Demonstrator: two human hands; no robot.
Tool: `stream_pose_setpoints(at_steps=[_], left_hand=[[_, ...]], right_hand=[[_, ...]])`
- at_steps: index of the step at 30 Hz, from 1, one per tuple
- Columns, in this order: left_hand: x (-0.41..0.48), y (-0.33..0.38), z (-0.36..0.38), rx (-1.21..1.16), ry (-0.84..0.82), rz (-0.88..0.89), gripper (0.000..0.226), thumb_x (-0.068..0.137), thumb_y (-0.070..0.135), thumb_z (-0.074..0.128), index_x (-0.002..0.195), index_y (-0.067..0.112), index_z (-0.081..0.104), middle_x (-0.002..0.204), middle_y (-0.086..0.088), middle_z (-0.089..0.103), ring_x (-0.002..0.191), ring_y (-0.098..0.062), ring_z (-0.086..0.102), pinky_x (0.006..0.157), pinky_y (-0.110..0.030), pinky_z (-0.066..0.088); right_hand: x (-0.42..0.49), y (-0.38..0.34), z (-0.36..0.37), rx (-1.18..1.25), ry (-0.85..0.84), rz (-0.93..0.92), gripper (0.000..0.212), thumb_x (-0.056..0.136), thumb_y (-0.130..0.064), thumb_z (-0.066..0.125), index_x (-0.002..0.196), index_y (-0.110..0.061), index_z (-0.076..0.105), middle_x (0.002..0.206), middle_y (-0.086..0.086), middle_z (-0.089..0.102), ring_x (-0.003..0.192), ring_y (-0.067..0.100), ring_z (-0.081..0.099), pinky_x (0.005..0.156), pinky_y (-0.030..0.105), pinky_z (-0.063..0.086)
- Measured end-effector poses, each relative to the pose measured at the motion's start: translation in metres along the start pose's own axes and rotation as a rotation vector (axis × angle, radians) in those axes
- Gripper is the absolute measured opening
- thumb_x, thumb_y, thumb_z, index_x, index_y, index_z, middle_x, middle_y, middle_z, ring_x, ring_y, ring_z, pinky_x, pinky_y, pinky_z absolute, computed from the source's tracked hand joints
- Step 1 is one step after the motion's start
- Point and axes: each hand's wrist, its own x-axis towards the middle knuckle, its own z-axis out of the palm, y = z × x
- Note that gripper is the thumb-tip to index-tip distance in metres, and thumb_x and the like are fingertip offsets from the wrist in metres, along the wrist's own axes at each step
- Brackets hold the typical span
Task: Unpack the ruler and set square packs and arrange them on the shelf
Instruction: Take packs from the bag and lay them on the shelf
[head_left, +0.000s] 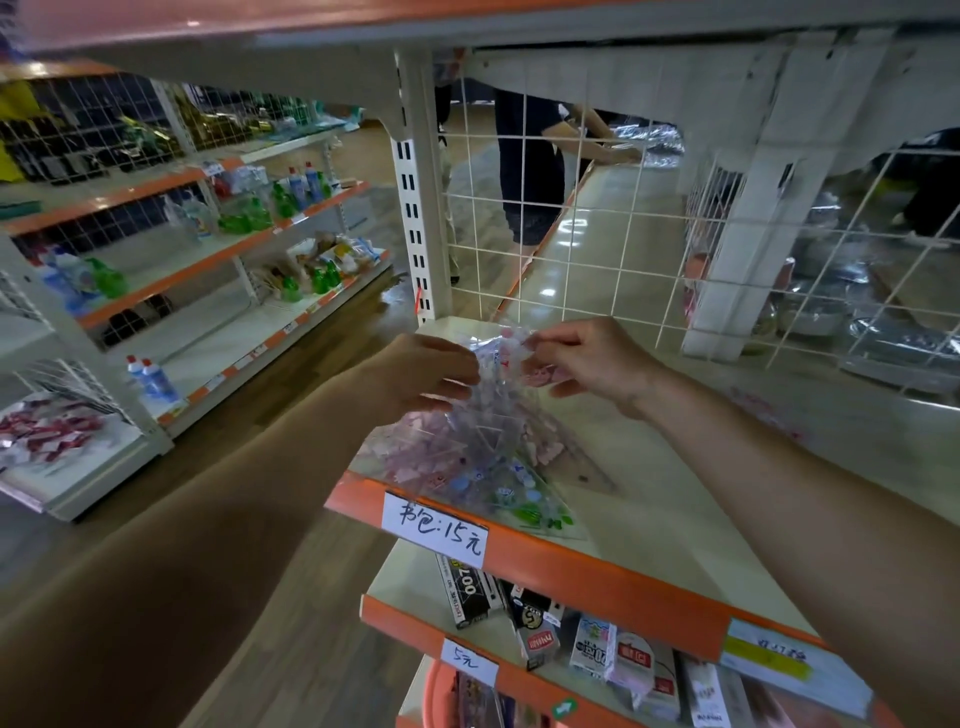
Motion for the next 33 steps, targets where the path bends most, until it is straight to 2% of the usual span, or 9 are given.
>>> stream_pose_setpoints(at_steps=[4,10,14,16,18,20,24,29,33], left_hand=[[-0.007,0.003,0.009,-0.157,-0.08,0.01,0.012,0.094,0.016,0.057,0.102,0.013,0.064,0.091,-0.006,0.068,0.08,-0.019,0.064,0.078,-0.032,0.052],[-0.007,-0.002,-0.024,-0.262,0.127,0.024,0.014,0.096,0.01,0.05,0.098,0.012,0.063,0.088,-0.005,0.07,0.078,-0.018,0.07,0.077,-0.035,0.055],[-0.012,-0.013,-0.046,-0.443,0.156,-0.051,0.015,0.095,0.011,0.047,0.084,0.01,0.056,0.079,-0.008,0.06,0.076,-0.025,0.065,0.067,-0.032,0.054],[-0.014,-0.018,-0.054,-0.532,0.154,-0.059,0.018,0.095,0.009,0.044,0.079,0.01,0.053,0.077,-0.009,0.054,0.078,-0.027,0.06,0.065,-0.03,0.055],[-0.014,-0.024,-0.063,-0.576,0.167,-0.073,0.021,0.093,0.008,0.04,0.075,0.011,0.051,0.075,-0.008,0.05,0.067,-0.022,0.058,0.079,-0.034,0.052],[-0.016,-0.029,-0.071,-0.58,0.204,-0.093,0.023,0.094,0.008,0.039,0.074,0.012,0.05,0.073,-0.007,0.05,0.063,-0.02,0.056,0.087,-0.039,0.047],[-0.017,-0.034,-0.079,-0.559,0.31,-0.124,0.02,0.097,0.009,0.041,0.08,0.008,0.051,0.075,-0.011,0.053,0.071,-0.024,0.056,0.069,-0.037,0.053],[-0.015,-0.032,-0.078,-0.578,0.335,-0.117,0.009,0.097,0.008,0.044,0.091,0.006,0.051,0.08,-0.01,0.054,0.072,-0.025,0.059,0.067,-0.036,0.053],[-0.008,-0.03,-0.078,-0.637,0.285,-0.1,0.009,0.094,0.008,0.049,0.102,0.005,0.053,0.097,-0.013,0.055,0.085,-0.026,0.06,0.064,-0.037,0.057]], right_hand=[[-0.001,-0.012,0.016,0.04,-0.068,-0.017,0.014,0.092,-0.011,0.06,0.102,-0.016,0.068,0.082,-0.002,0.067,0.058,0.003,0.065,0.052,0.019,0.054],[-0.01,-0.018,0.03,-0.189,-0.209,-0.013,0.016,0.089,-0.006,0.061,0.104,-0.003,0.065,0.075,0.008,0.066,0.061,0.011,0.061,0.058,0.023,0.051],[-0.021,-0.022,0.062,-0.452,-0.344,-0.111,0.014,0.086,-0.017,0.065,0.076,-0.023,0.058,0.07,-0.008,0.055,0.064,0.006,0.051,0.063,0.024,0.043],[-0.024,-0.03,0.075,-0.629,-0.343,-0.173,0.014,0.084,-0.031,0.068,0.093,-0.023,0.063,0.092,-0.003,0.06,0.086,0.014,0.058,0.075,0.028,0.045],[-0.028,-0.034,0.084,-0.814,-0.393,-0.198,0.055,0.081,-0.042,0.068,0.13,-0.022,0.053,0.131,0.001,0.054,0.119,0.022,0.051,0.094,0.032,0.042],[-0.032,-0.033,0.091,-0.859,-0.448,-0.2,0.068,0.081,-0.044,0.067,0.142,-0.026,0.042,0.144,-0.001,0.045,0.129,0.022,0.044,0.102,0.035,0.039],[-0.031,-0.027,0.092,-0.878,-0.402,-0.291,0.028,0.091,-0.026,0.057,0.118,-0.026,0.066,0.124,-0.006,0.062,0.112,0.015,0.056,0.09,0.028,0.043],[-0.025,-0.023,0.088,-0.879,-0.358,-0.346,0.022,0.09,-0.025,0.054,0.1,-0.017,0.071,0.101,0.0,0.07,0.093,0.017,0.063,0.076,0.028,0.047],[-0.024,-0.023,0.086,-0.984,-0.412,-0.376,0.024,0.09,-0.032,0.056,0.11,-0.025,0.067,0.11,-0.006,0.065,0.098,0.016,0.06,0.081,0.031,0.046]])
